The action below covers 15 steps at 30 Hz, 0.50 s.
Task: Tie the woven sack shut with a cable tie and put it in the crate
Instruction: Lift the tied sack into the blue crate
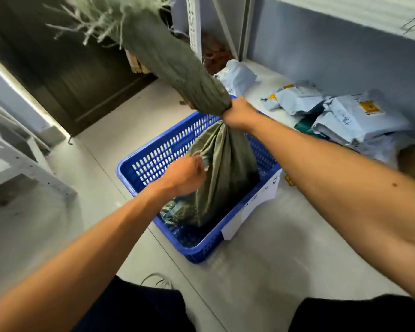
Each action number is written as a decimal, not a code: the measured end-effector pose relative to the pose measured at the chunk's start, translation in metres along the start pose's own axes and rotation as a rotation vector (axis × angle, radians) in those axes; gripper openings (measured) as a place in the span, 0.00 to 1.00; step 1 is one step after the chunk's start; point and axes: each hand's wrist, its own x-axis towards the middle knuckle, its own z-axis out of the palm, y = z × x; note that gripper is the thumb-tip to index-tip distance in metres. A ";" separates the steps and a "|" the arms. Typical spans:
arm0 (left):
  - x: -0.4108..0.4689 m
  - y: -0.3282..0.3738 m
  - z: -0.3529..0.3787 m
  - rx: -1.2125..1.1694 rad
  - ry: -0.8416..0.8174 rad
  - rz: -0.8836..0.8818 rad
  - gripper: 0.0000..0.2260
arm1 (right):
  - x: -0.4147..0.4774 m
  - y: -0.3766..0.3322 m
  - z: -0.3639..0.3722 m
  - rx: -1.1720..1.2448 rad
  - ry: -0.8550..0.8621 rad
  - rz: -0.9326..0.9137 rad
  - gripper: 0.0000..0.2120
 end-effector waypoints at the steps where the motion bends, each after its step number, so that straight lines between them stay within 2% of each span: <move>1: -0.011 -0.001 0.013 0.022 -0.088 0.027 0.07 | -0.003 0.009 0.013 0.028 -0.012 0.068 0.17; 3: -0.034 -0.008 0.044 0.066 -0.243 0.070 0.07 | -0.008 0.027 0.040 0.104 -0.030 0.178 0.18; 5: -0.055 -0.020 0.076 0.123 -0.277 0.072 0.09 | -0.012 0.045 0.064 0.157 -0.060 0.231 0.18; 7: -0.076 -0.031 0.101 0.162 -0.299 0.044 0.15 | -0.014 0.058 0.082 0.188 -0.076 0.266 0.20; 9: -0.088 -0.039 0.116 0.162 -0.303 0.055 0.19 | -0.010 0.065 0.092 0.210 -0.059 0.265 0.22; 15: -0.092 -0.046 0.130 0.240 -0.227 0.133 0.13 | -0.006 0.074 0.094 0.252 -0.013 0.299 0.26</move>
